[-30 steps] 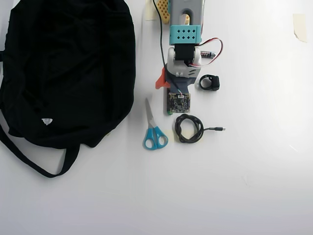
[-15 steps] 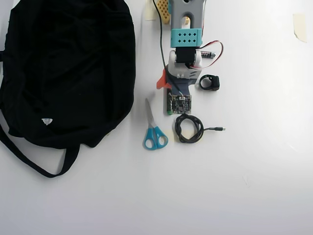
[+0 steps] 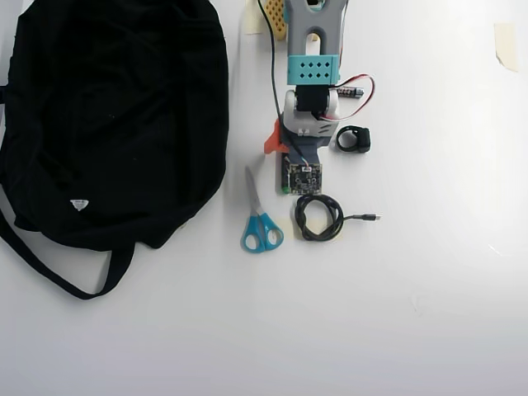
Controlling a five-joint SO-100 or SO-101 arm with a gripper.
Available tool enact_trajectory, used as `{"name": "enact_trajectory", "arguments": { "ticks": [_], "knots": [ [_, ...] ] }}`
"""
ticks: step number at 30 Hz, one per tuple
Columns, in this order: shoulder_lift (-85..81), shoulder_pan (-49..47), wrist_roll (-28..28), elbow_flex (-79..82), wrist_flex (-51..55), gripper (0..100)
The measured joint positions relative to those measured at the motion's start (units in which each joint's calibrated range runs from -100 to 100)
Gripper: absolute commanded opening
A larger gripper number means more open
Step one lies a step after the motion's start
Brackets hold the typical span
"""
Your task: Put the green marker into the black bag
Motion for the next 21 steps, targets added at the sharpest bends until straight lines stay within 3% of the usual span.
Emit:
{"name": "enact_trajectory", "arguments": {
  "ticks": [21],
  "knots": [
    [1.7, 0.0, 0.0, -1.2, -1.5, 30]
  ]
}}
